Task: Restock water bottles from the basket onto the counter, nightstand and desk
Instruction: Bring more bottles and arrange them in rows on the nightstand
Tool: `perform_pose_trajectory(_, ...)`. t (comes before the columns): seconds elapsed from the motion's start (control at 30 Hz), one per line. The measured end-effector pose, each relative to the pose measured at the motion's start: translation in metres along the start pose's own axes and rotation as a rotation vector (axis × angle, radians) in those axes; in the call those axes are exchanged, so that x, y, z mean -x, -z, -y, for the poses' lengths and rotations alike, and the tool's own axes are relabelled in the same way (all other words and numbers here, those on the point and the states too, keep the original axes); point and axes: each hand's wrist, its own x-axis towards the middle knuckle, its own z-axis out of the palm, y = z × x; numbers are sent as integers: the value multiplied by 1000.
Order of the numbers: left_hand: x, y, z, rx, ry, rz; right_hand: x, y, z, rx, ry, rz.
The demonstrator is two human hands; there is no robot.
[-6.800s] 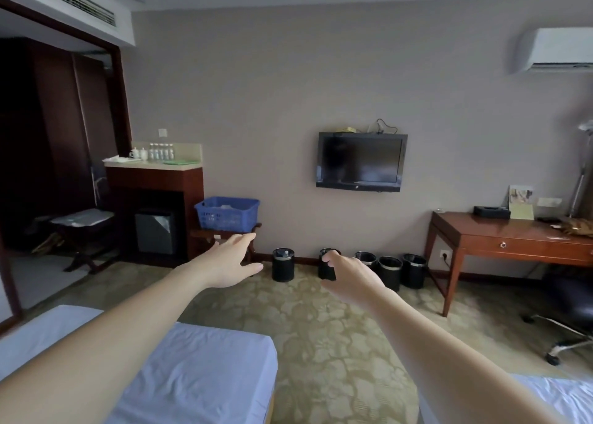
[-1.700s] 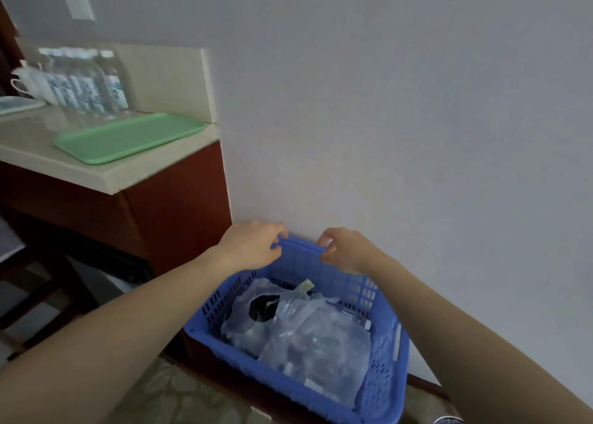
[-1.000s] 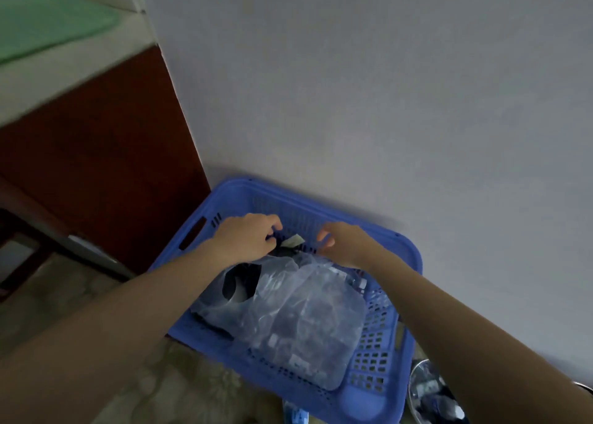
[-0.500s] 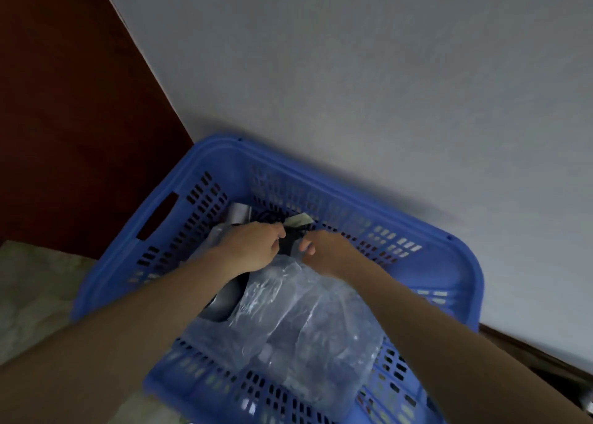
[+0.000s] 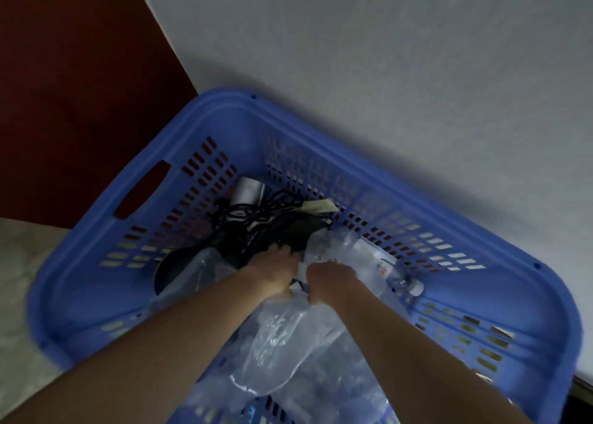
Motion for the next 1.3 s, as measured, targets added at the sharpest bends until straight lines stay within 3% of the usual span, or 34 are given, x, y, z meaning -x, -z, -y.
perform_pose_trajectory(0.17,-13,-21,7,-53,-36,195,-8,-22,3,1,-10,99)
perform_pose_trajectory(0.3,-14,-34,2,-182,-35,119,-14,-21,3,25,-6,116)
perform_pose_trajectory(0.43,-15,-37,2,-285,-47,73,-14,-36,7,65,-27,4)
perform_pose_trajectory(0.63,-18,-31,2,-291,-32,49,-15,-42,4,6,-85,11)
perform_pose_trajectory(0.97,-30,-20,8,-388,-109,46,-9,-44,-5,122,35,-40)
perform_pose_trajectory(1.2,-29,-18,10,-334,-59,49,-7,-45,-16,-93,-3,-67)
perform_pose_trajectory(1.3,-27,-19,6,-262,63,38,-7,-47,-19,-131,-16,-96)
